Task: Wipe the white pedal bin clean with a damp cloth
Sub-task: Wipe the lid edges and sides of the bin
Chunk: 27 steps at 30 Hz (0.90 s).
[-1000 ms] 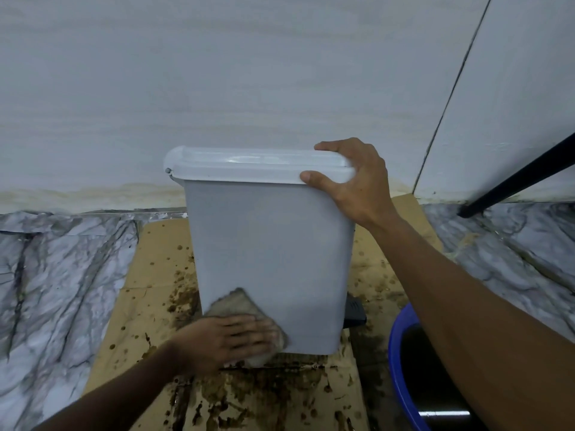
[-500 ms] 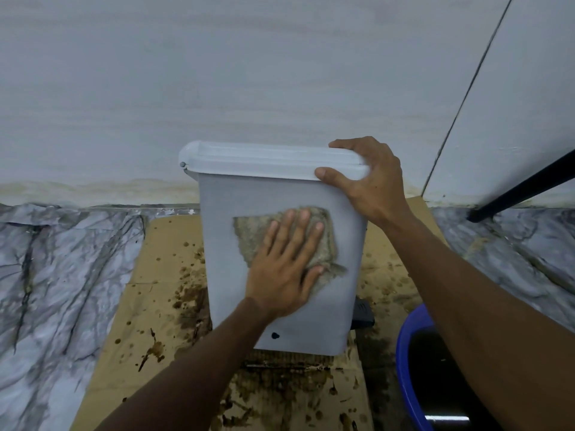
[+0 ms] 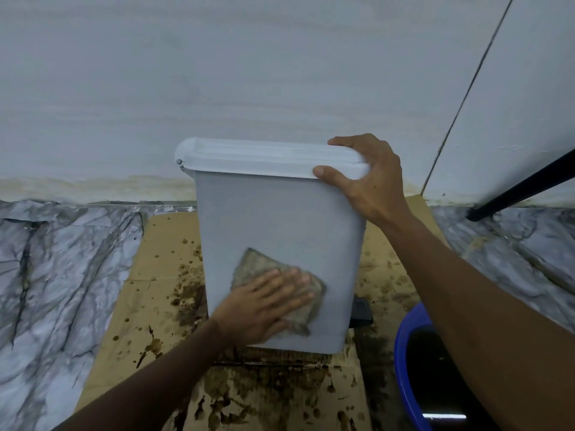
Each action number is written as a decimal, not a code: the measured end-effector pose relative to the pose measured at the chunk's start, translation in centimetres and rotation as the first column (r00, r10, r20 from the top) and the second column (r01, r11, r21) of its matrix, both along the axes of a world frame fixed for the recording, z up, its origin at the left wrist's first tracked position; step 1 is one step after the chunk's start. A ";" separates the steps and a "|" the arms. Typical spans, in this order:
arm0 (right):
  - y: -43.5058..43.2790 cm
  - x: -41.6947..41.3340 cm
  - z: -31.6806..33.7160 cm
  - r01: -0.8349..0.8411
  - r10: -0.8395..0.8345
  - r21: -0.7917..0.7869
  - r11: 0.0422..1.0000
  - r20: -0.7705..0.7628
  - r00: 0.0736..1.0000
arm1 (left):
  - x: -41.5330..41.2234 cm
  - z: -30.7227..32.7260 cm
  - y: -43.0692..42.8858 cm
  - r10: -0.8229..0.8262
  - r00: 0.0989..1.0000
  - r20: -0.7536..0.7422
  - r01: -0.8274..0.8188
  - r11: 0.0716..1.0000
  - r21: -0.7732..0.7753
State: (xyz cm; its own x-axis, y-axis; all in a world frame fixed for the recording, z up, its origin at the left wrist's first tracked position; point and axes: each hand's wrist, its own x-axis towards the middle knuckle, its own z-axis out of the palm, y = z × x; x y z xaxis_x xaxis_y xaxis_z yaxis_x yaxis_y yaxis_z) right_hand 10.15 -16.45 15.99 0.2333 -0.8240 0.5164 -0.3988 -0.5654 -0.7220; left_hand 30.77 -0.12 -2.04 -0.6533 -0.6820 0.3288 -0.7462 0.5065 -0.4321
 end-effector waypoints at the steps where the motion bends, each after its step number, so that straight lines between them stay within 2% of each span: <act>1: 0.0 0.0 0.0 -0.002 0.002 0.002 1.000 0.005 1.000 | 0.7 1.0 -0.5 0.047 0.996 -0.082 -0.051 0.998 -0.036; 3: 0.0 0.1 0.0 -0.009 0.009 0.011 1.000 0.013 1.000 | 1.6 2.7 -1.4 0.166 0.940 -0.299 -0.205 0.973 -0.104; 4: 0.0 0.1 0.1 -0.009 0.009 0.010 1.000 0.012 1.000 | 1.6 3.1 -1.7 0.231 0.872 -0.432 -0.308 0.944 -0.116; 5: 0.0 0.1 0.1 -0.006 0.006 0.008 1.000 0.009 1.000 | 1.2 3.5 -1.9 0.292 0.767 -0.571 -0.419 0.902 -0.101; 7: 0.3 0.2 0.2 0.001 -0.001 0.001 1.000 0.003 1.000 | -0.1 4.0 -2.2 0.347 0.439 -0.829 -0.595 0.804 0.022; 9: 0.6 0.1 0.1 -0.003 0.003 -0.008 1.000 0.002 1.000 | -1.7 5.3 -2.5 0.277 0.030 -0.960 -0.659 0.728 0.189; 11: 0.9 -0.2 0.1 -0.009 0.009 -0.006 1.000 -0.004 1.000 | -2.5 7.6 -3.1 0.193 -0.271 -0.943 -0.660 0.676 0.328; 14: 1.4 -0.4 0.2 -0.002 0.001 -0.027 1.000 -0.009 1.000 | -2.0 10.8 -4.1 0.092 -0.595 -0.799 -0.605 0.603 0.520; 16: 1.7 -0.4 0.3 -0.002 0.002 -0.035 0.999 -0.005 1.000 | 0.0 12.2 -4.6 -0.053 -0.810 -0.584 -0.474 0.646 0.599; 18: 2.1 -0.6 0.3 -0.013 0.013 -0.043 0.999 0.000 1.000 | 2.3 14.1 -4.2 -0.162 -0.919 -0.359 -0.356 0.730 0.583; 20: 2.5 -0.8 0.3 -0.019 0.019 -0.069 0.997 -0.005 1.000 | 3.4 16.5 -3.4 -0.233 -0.931 -0.280 -0.347 0.800 0.490; 21: 2.8 -0.9 0.2 -0.021 0.021 -0.081 0.997 -0.008 1.000 | 3.3 17.7 -3.2 -0.256 -0.903 -0.346 -0.394 0.815 0.425; 22: 3.0 -0.9 0.3 -0.024 0.023 -0.089 0.996 -0.010 1.000 | 3.0 18.8 -2.9 -0.251 -0.844 -0.474 -0.448 0.815 0.367; 23: 3.4 -1.0 0.3 -0.028 0.027 -0.098 0.995 -0.011 1.000 | 2.3 20.1 -2.7 -0.197 -0.747 -0.635 -0.493 0.804 0.331; 24: 3.8 -1.1 0.3 -0.032 0.031 -0.112 0.993 -0.009 0.999 | 1.6 21.1 -2.6 -0.091 -0.604 -0.792 -0.515 0.803 0.300; 25: 4.1 -1.3 0.3 -0.037 0.036 -0.130 0.991 -0.008 0.999 | 1.2 21.6 -2.7 0.063 -0.403 -0.913 -0.518 0.807 0.284; 26: 4.6 -1.4 0.3 -0.042 0.041 -0.148 0.988 -0.008 0.999 | 1.2 21.9 -2.9 0.239 -0.145 -0.960 -0.534 0.798 0.280; 27: 5.0 -1.6 0.2 -0.047 0.046 -0.164 0.985 -0.010 0.999 | 1.5 22.2 -3.2 0.392 0.124 -0.912 -0.549 0.792 0.266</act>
